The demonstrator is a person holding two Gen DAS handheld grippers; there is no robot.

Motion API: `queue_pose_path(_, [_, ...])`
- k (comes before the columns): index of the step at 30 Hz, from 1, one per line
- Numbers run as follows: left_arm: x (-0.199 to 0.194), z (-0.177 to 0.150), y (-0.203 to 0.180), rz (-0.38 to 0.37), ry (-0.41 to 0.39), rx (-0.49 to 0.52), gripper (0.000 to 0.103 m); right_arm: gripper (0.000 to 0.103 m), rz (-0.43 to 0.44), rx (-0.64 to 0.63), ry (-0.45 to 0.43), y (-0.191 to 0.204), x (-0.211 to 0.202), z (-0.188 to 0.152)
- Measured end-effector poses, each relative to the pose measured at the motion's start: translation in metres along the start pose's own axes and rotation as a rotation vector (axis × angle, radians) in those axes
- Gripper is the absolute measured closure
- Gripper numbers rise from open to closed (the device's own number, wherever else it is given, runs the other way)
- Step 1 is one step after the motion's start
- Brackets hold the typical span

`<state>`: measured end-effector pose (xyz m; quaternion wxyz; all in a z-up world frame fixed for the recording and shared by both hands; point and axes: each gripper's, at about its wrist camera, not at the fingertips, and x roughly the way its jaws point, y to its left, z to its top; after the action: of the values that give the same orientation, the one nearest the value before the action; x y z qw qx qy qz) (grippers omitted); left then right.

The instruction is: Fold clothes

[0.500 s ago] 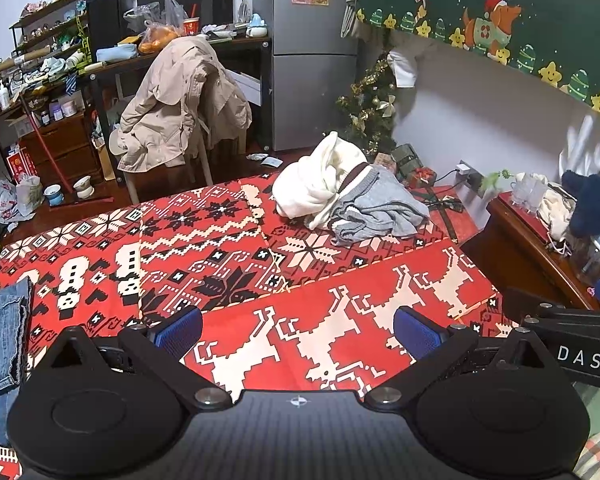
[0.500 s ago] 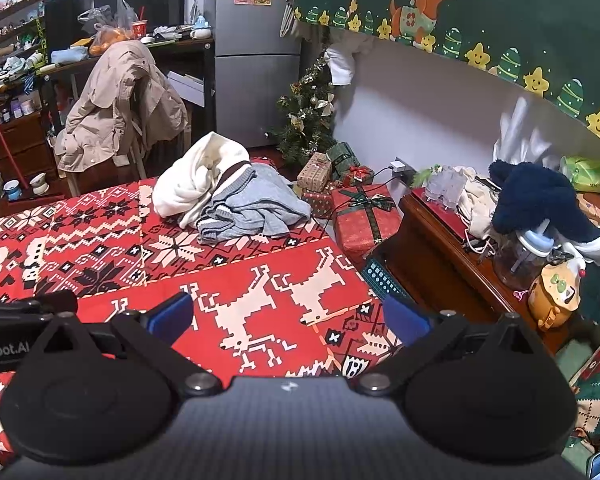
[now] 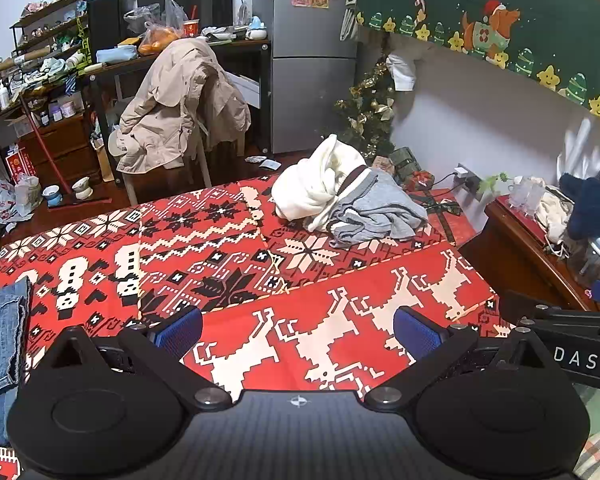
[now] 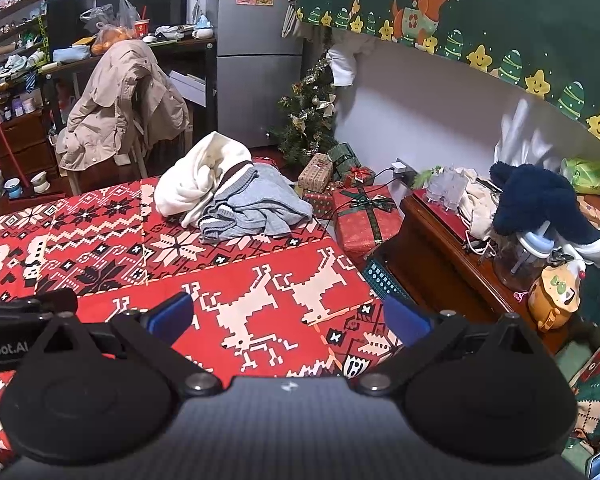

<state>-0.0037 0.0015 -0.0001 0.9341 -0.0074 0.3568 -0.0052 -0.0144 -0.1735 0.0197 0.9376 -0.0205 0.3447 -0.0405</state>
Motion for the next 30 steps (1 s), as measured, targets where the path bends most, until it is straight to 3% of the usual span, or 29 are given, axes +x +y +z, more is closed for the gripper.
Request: queue_pose_path(30, [0.0019, 0.0010, -0.0017, -0.013, 0.000, 0.006, 0.000, 0.001, 0.000, -0.002, 0.010, -0.0032, 0.0036, 0.0005])
